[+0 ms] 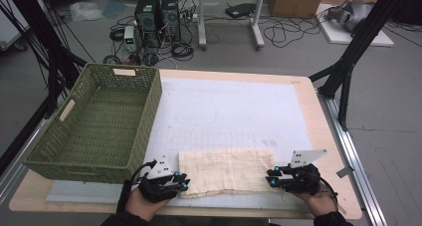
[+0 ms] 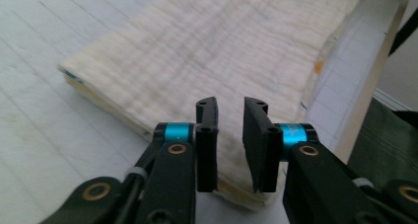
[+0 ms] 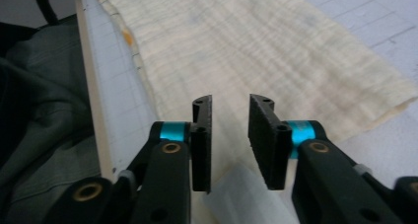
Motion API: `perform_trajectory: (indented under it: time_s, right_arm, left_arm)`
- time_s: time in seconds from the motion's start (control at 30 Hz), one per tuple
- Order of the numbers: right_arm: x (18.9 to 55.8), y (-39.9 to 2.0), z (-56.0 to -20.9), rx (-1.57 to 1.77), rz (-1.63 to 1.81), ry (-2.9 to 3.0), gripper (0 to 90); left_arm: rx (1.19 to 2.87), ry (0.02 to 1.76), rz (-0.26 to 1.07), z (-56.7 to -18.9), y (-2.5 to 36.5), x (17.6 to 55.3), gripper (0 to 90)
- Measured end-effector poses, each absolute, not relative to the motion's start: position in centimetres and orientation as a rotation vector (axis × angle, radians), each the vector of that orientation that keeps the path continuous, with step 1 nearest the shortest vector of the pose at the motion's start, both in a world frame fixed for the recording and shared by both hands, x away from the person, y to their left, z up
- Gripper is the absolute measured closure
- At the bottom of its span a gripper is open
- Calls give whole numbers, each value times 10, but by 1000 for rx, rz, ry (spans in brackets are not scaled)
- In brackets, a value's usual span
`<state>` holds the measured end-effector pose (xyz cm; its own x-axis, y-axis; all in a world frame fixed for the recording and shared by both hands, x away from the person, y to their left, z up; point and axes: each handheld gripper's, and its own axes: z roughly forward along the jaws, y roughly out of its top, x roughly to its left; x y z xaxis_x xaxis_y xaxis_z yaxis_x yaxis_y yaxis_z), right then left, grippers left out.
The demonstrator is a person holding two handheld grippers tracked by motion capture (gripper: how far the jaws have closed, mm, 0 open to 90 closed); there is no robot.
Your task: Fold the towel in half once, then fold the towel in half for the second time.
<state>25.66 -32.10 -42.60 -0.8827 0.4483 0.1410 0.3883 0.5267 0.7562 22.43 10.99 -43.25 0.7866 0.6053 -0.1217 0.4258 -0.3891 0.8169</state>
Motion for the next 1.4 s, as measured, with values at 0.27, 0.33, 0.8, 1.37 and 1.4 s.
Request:
perform_trajectory:
  time_s: [0.27,0.33,0.8,1.37,1.4]
  right_arm:
    - [269,-313,-425,806,1343,2627,517]
    - [274,-309,-424,814,1346,2622,499]
    - [283,-286,-424,790,1292,2623,446]
    - [281,-292,-425,791,1271,2626,442]
    - [281,-293,-425,792,1270,2625,442]
  left_arm:
    - [1992,796,303,-433,112,232,622]
    - [1992,800,310,-433,113,233,604]
    - [1987,796,327,-433,111,234,569]
    - [1987,794,327,-434,108,237,560]
    - [1989,796,329,-434,108,237,560]
